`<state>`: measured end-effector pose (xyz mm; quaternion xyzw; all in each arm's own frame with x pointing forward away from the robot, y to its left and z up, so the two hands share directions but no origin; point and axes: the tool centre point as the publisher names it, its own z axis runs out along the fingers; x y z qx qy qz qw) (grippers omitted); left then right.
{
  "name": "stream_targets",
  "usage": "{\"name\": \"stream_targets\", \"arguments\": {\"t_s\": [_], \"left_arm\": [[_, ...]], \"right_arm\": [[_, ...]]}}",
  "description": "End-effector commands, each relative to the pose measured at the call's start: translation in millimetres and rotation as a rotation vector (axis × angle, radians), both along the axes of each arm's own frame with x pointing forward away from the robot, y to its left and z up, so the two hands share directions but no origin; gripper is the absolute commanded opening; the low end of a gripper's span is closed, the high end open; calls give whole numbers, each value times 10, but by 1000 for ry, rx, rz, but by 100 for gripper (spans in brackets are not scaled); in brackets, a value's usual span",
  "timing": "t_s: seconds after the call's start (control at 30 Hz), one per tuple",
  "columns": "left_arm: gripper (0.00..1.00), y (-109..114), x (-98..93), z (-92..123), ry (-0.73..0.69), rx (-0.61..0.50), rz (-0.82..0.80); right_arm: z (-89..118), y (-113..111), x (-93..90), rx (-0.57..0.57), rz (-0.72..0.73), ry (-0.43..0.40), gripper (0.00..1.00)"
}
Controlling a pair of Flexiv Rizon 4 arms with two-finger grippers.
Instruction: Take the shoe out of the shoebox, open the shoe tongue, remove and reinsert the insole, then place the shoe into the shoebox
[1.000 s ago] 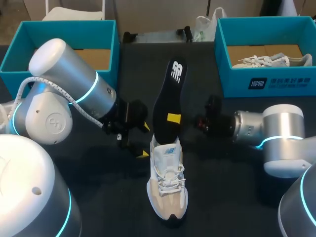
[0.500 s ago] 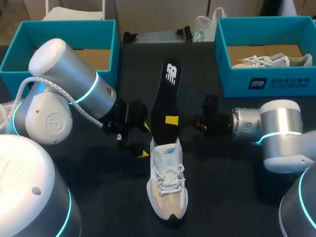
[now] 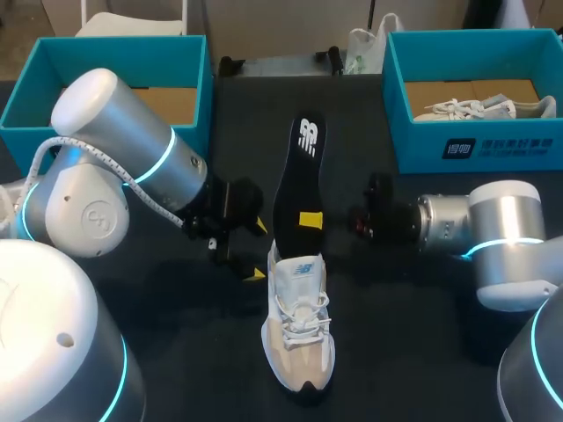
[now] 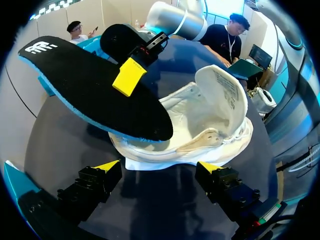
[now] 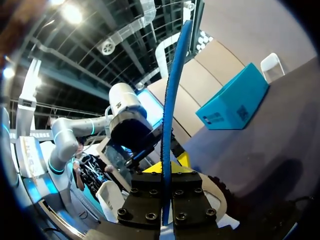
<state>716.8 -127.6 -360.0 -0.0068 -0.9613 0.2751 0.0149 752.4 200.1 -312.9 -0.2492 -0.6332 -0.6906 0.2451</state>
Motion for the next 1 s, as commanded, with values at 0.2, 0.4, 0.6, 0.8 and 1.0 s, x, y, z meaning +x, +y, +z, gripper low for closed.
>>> {"name": "stream_targets", "arguments": {"t_s": [0.2, 0.4, 0.6, 0.8, 1.0], "left_arm": [[100, -2, 5, -9, 0, 0, -1], [100, -2, 5, -9, 0, 0, -1], [100, -2, 5, -9, 0, 0, -1], [100, -2, 5, -9, 0, 0, -1], [100, -2, 5, -9, 0, 0, -1]], "right_arm": [[-119, 41, -57, -10, 28, 7, 0], [-135, 45, -88, 6, 26, 16, 0], [-135, 45, -88, 6, 26, 16, 0], [-141, 57, -103, 1, 29, 10, 0], [-245, 73, -248, -20, 41, -2, 0]]}}
